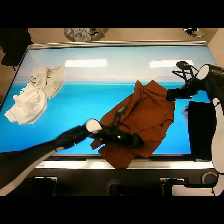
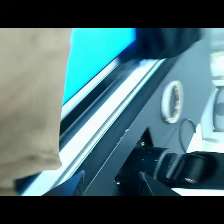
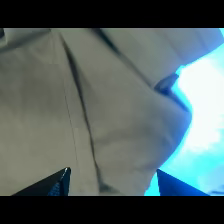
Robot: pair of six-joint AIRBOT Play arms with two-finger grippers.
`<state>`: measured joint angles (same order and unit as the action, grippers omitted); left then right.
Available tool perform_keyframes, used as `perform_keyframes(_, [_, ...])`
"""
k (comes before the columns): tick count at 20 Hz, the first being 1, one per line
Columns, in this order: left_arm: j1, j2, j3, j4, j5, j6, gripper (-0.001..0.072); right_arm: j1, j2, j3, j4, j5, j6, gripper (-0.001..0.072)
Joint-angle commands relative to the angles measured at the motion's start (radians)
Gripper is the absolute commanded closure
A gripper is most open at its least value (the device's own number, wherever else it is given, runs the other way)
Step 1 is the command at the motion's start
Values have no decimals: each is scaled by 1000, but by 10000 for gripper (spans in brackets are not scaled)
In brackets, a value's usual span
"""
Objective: Fold the shirts.
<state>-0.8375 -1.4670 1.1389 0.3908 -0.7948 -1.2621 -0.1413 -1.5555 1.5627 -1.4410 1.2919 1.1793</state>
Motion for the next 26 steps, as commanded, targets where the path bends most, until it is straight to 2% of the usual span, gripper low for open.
perform_keyframes(1, [206, 146, 36, 221, -222, 22, 126, -13, 42, 10, -9, 112, -139, 75])
perform_keyframes(2, [282, 207, 35, 336, -258, -15, 5, -29, 47, 10, 4, 169, -159, 76])
perform_keyframes(5, [477, 324, 35, 713, -404, -105, 35, -104, 47, -40, 128, 279, -163, 109])
perform_keyframes(6, [491, 328, 33, 747, -421, -107, 35, -109, 47, -55, 137, 296, -167, 109])
perform_keyframes(7, [544, 332, 3, 862, -494, -107, 35, -111, 67, -154, 152, 334, -190, 110])
perform_keyframes(8, [564, 332, -45, 879, -498, -106, 61, -105, 98, -244, 169, 311, -190, 110])
perform_keyframes(9, [572, 332, -105, 870, -487, -107, 108, -101, 134, -332, 191, 280, -197, 109])
perform_keyframes(11, [566, 332, -250, 803, -415, -103, 107, -97, 209, -499, 256, 219, -224, 100])
perform_keyframes(15, [543, 307, -452, 551, -257, -19, 102, -97, 320, -692, 297, 192, -241, 93])
perform_keyframes(19, [472, 227, -473, 484, -217, 39, 103, -97, 360, -758, 304, 187, -257, 91])
perform_keyframes(24, [383, 174, -473, 408, -111, 43, 107, -97, 360, -817, 304, 172, -256, 90])
perform_keyframes(25, [375, 169, -473, 402, -89, 39, 147, -97, 360, -834, 304, 171, -256, 90])
perform_keyframes(26, [372, 165, -473, 401, -68, 31, 232, -97, 360, -858, 304, 163, -256, 89])
